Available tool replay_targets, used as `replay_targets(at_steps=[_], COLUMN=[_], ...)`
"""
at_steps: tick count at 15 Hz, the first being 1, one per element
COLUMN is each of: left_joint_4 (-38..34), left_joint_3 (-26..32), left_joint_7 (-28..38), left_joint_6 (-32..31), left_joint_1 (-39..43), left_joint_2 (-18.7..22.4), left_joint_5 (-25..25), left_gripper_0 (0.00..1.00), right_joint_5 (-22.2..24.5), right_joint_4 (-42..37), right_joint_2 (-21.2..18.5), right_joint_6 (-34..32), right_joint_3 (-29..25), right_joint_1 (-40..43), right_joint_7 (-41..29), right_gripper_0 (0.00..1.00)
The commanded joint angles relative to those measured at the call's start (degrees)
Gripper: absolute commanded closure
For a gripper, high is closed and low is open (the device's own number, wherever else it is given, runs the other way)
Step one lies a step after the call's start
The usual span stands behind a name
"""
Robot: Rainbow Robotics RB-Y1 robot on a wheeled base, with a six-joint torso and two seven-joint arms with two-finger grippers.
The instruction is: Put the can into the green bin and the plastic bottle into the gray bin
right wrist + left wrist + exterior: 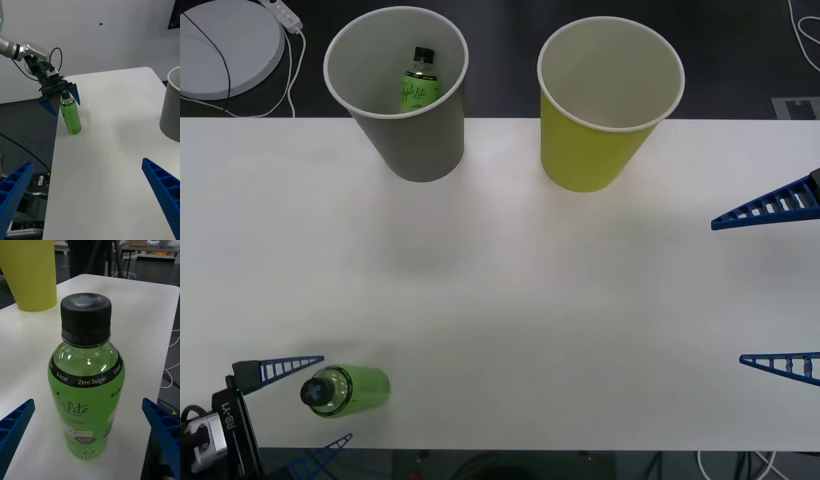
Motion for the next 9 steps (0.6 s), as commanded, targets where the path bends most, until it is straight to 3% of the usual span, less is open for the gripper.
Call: replay_targets(at_steps=[1,9], left_joint_4=[-0.06,-0.06], left_joint_3=[-0.29,-0.82], left_joint_7=[0.08,1.57], left_joint_6=[0.18,0.54], left_joint_1=[-0.43,-2.18], left_joint_2=[-1.23,-2.20], left_joint_5=[-0.28,-0.02], left_gripper_0=[0.00,0.00], right_joint_5=[0.00,0.00], right_joint_4=[0.00,0.00], right_joint_2=[0.00,0.00], right_joint_6=[0.00,0.00], right_joint_3=[0.00,0.00], right_joint_1=[0.00,0.00], right_joint_7=[0.00,0.00], right_gripper_0=[0.00,0.00])
